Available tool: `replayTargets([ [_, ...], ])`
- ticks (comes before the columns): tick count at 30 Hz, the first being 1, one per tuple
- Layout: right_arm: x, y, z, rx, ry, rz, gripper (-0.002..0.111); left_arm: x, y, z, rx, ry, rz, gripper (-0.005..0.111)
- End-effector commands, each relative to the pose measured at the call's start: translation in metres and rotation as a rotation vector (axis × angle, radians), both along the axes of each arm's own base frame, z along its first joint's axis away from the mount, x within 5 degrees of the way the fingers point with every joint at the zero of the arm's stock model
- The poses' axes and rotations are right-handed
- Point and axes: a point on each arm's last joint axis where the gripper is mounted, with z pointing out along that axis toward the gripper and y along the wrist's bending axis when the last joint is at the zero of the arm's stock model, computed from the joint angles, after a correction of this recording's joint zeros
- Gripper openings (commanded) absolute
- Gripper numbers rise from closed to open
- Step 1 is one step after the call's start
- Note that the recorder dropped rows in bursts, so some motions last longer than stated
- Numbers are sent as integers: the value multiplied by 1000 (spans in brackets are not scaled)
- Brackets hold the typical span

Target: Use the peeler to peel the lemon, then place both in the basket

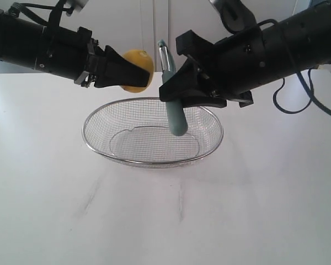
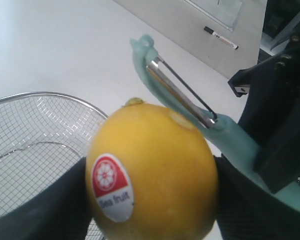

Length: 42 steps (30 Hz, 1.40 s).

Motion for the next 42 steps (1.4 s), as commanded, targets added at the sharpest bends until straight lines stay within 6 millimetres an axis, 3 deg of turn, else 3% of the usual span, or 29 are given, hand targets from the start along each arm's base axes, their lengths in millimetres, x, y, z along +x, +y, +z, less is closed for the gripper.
replayTargets([
  [1, 4, 1, -9, -28, 9, 12, 0, -5, 0, 8, -54, 16, -24, 0],
  [13, 5, 4, -27, -56, 89, 87, 0, -6, -1, 10, -76, 26, -31, 0],
  [35, 2, 5, -24, -27, 98, 121, 0, -8, -1, 10, -73, 31, -54, 0],
  [42, 0, 2, -10, -18, 26, 73, 0, -9, -1, 10, -74, 32, -55, 0],
])
